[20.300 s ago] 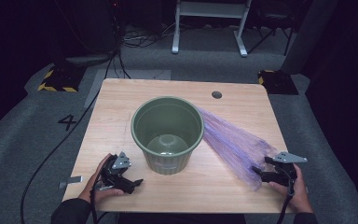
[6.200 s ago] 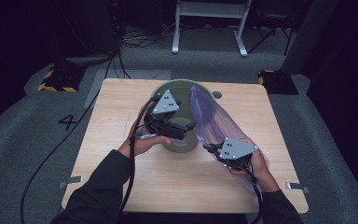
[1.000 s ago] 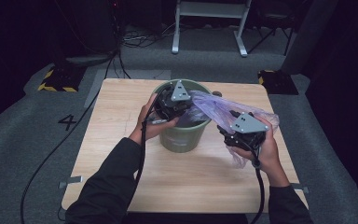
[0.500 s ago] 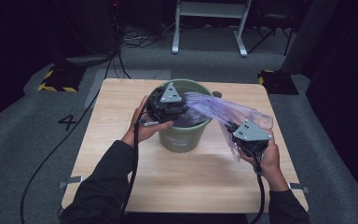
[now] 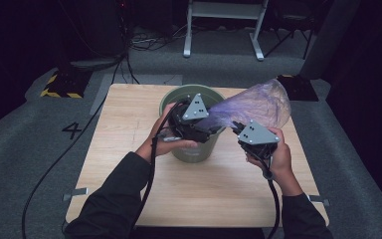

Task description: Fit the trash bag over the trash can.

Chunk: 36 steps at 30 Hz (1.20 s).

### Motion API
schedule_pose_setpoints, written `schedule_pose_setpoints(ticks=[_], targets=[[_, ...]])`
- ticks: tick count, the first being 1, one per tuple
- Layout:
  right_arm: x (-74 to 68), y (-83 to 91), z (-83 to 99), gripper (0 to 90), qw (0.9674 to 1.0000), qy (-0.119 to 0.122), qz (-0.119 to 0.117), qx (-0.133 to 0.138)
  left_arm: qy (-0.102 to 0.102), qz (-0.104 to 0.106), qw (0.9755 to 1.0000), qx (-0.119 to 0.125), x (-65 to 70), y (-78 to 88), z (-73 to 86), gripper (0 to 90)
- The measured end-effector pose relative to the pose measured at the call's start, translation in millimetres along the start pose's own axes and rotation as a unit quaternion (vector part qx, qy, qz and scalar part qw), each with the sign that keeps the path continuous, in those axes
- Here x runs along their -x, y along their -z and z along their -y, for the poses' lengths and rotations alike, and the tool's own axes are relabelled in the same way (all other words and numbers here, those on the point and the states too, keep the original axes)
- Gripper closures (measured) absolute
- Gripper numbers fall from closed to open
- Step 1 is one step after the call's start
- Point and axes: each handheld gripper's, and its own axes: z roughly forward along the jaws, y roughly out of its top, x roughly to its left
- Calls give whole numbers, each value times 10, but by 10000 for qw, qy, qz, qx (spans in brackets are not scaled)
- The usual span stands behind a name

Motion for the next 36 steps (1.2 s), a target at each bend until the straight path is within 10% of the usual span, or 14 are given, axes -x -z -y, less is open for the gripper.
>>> schedule_pose_setpoints(ticks=[9, 17, 36], targets=[[-25, 14, -53, 733, 10000, 4, -64, 49, -314, -85, 9993, -162, 21, -56, 16, 883], [23, 119, 28, 419, 9985, -425, -269, 236, -152, -316, 9989, -326, -63, -21, 83, 900], [62, 478, 223, 278, 9944, -819, -405, 534, 221, -694, 9958, -552, -335, 155, 351, 900]])
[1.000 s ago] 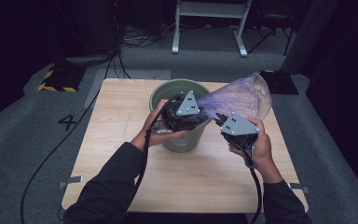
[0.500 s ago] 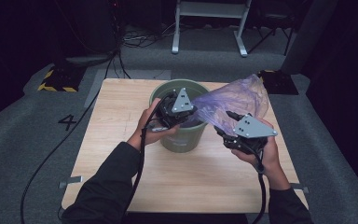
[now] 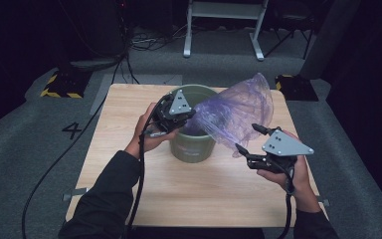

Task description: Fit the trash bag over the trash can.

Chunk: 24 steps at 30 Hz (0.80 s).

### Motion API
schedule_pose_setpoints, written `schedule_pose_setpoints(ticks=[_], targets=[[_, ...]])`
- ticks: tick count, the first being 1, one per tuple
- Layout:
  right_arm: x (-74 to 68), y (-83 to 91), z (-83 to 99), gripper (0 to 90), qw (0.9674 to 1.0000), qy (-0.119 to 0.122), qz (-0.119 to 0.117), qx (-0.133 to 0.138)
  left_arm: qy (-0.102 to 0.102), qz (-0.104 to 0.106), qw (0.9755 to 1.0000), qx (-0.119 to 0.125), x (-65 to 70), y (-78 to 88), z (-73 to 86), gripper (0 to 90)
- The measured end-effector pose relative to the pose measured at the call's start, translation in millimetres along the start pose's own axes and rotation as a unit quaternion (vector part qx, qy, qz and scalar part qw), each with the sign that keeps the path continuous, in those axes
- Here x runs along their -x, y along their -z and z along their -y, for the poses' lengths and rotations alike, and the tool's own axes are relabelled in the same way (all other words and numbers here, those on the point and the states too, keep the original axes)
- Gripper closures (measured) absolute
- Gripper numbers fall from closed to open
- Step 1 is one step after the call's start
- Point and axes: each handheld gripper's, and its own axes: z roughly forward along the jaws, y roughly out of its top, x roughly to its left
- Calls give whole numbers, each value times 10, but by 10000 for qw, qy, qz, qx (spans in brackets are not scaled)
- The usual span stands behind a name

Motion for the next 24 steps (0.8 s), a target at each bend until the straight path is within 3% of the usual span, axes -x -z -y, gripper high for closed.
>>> schedule_pose_setpoints(ticks=[14, 16, 19, 21, 24], targets=[[228, 171, 78, 291, 9985, -391, 328, 182, 104, -86, 9998, -151, -128, 14, 146, 900], [255, 153, 86, 297, 9984, -460, 284, 169, 143, -78, 9998, -135, -141, 17, 162, 900], [321, 50, 111, 301, 9971, -750, 39, 129, 202, -43, 9997, -91, -154, 19, 184, 899], [339, -50, 120, 302, 9970, -774, -21, 28, 202, -44, 9998, -38, -154, 25, 194, 890], [353, -178, 117, 334, 9959, -873, -225, 20, 274, -22, 9996, 32, -152, 44, 204, 810]])
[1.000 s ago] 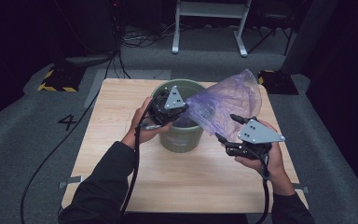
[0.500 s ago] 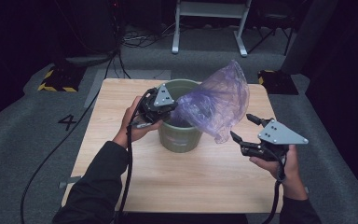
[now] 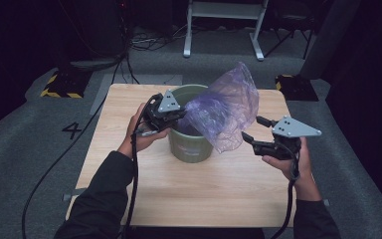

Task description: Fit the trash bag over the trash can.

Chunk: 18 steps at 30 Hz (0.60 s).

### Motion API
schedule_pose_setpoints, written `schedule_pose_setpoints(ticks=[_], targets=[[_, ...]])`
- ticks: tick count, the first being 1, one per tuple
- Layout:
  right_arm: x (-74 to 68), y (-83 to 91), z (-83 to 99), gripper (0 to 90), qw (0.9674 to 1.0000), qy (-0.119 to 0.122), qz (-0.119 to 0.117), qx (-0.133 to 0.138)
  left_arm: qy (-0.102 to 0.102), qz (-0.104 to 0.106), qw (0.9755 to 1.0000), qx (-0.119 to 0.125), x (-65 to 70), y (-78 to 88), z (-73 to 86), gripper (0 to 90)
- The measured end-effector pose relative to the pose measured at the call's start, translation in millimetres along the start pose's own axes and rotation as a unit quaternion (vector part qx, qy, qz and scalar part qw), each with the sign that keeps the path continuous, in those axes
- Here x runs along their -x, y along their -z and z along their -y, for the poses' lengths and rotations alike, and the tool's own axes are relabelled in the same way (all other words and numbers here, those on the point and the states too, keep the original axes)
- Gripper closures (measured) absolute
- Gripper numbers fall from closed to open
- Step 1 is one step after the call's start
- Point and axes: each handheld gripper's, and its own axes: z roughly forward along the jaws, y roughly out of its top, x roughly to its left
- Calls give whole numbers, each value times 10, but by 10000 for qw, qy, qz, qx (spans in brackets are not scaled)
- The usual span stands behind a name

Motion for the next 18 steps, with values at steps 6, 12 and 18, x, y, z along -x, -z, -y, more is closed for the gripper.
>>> schedule_pose_setpoints(ticks=[6, 12, 18], targets=[[-80, -169, -37, 577, 9992, 177, -365, -44, 154, -86, 9997, 187, 3, 93, 21, 597], [-163, -202, -47, 672, 9983, 456, -354, -70, 323, 278, 9979, 497, 60, 257, -8, 298], [-180, -204, -41, 649, 9982, 509, -304, -82, 118, 889, 9916, 930, 236, 395, -115, 222]])
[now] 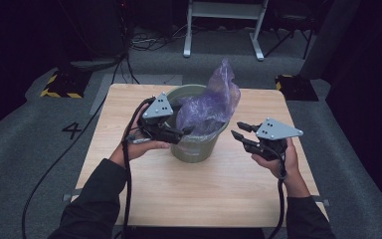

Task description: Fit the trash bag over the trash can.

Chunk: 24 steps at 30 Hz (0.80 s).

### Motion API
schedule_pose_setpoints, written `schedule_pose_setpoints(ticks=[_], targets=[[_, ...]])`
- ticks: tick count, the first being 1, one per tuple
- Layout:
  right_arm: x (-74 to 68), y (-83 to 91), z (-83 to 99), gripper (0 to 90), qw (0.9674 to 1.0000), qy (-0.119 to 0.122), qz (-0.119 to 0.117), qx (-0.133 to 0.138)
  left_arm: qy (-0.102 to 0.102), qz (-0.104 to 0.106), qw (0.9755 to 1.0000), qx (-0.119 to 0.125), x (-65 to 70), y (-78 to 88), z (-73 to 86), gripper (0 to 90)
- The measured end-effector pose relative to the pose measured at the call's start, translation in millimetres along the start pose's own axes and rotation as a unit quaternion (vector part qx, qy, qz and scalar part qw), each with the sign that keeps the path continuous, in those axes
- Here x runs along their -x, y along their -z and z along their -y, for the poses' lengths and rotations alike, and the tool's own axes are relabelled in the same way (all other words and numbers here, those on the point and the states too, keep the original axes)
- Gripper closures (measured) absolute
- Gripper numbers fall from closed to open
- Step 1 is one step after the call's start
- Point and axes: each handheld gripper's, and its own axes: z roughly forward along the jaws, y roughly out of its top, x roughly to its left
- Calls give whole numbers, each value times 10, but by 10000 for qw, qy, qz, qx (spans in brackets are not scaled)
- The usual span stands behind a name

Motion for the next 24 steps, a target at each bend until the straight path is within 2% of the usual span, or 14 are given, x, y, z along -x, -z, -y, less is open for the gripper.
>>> schedule_pose_setpoints(ticks=[2, 5, 7, 8, 11, 14, 16, 17, 19, 22, 24], targets=[[-6, -1, -5, 638, 10000, -4, -17, 25, -80, 169, 9998, -14, 78, -33, -36, 217], [-24, -4, -12, 602, 10000, -3, -47, 46, -295, 261, 9990, -233, 173, -128, -71, 255], [-45, -10, -16, 563, 10000, 16, -63, 54, -401, 113, 9980, -468, 194, -194, -80, 365], [-57, -15, -18, 555, 9999, 25, -83, 51, -387, 77, 9978, -528, 189, -219, -77, 436], [-89, -33, -28, 502, 9999, 91, -104, 28, -285, 20, 9984, -494, 130, -239, -56, 646], [-98, -43, -43, 464, 9999, 82, -92, 63, -270, 16, 9985, -477, 95, -234, -30, 833], [-93, -50, -61, 424, 9999, 10, -42, 103, -262, 64, 9983, -518, 83, -245, -14, 886], [-87, -53, -70, 402, 9999, -72, -41, 143, -277, 80, 9980, -558, 85, -253, -6, 879], [-78, -61, -92, 352, 9995, -197, -2, 227, -276, 82, 9980, -564, 101, -256, 15, 791], [-84, -78, -116, 307, 9993, -261, 27, 261, -265, 271, 9979, -518, 130, -228, 61, 608], [-89, -91, -123, 287, 9993, -278, 47, 245, -232, 374, 9972, -607, 153, -224, 92, 469]])
